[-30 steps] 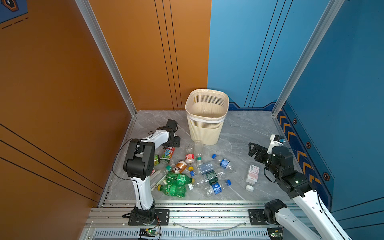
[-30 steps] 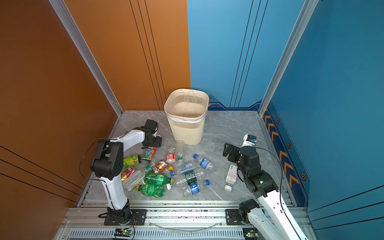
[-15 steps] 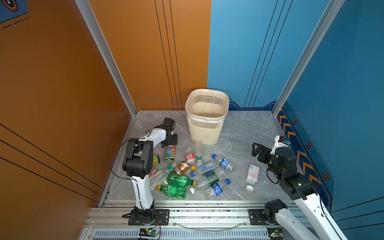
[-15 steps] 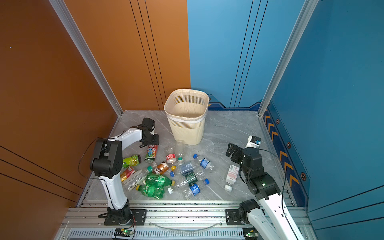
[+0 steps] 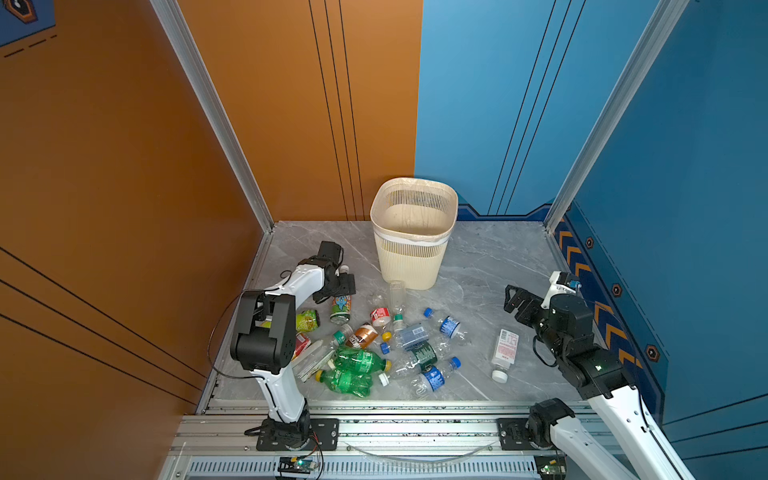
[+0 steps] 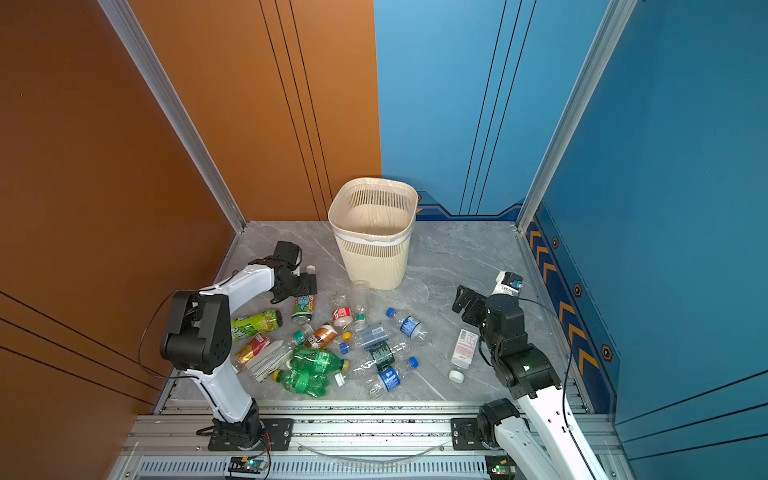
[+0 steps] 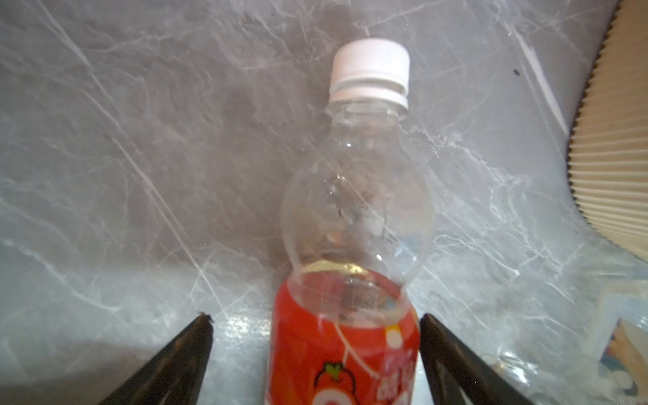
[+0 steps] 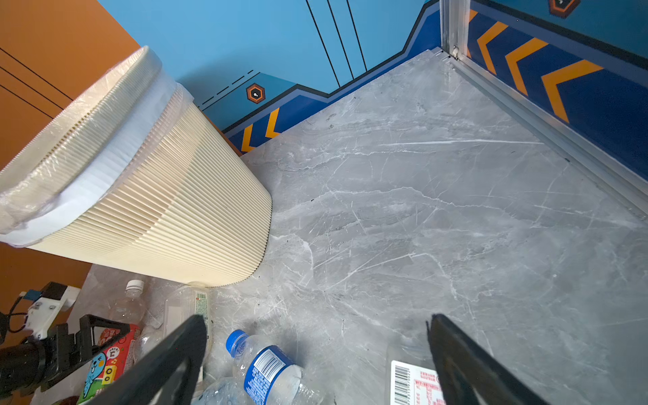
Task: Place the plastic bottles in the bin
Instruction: 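Grasp the clear bottle with red label using the left gripper, then lift the red-labelled bottle with the left gripper and drop it into the wastebasket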
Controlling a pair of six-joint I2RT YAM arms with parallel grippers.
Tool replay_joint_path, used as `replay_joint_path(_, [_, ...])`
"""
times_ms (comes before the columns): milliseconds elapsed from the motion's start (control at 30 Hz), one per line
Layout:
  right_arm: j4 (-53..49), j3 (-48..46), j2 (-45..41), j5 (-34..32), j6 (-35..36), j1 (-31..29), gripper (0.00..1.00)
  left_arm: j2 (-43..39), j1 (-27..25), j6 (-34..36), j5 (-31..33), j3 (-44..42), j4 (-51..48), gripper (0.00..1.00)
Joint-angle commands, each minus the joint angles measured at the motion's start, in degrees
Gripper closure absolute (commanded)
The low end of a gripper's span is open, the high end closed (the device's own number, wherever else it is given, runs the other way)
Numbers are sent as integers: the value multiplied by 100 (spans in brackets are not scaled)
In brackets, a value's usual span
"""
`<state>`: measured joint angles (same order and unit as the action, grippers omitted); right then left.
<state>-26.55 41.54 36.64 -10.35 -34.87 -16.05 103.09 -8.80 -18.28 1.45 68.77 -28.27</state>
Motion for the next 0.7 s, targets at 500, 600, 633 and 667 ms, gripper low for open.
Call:
replay_joint_path(500, [-39, -55, -70, 94, -160, 97, 0, -635, -42, -202, -125, 517, -292, 43])
replay_joint_path(600, [-39, -43, -92, 111, -160, 101, 0, -1204, -8, -203, -212, 711, -306, 44])
replay_joint_path(633, [-44, -43, -107, 112, -160, 99, 0, -1414, -14, -219, -247, 826, -301, 44])
replay_joint_path(667, [-44, -46, -115, 114, -160, 107, 0, -1569, -25, -220, -259, 929, -279, 44])
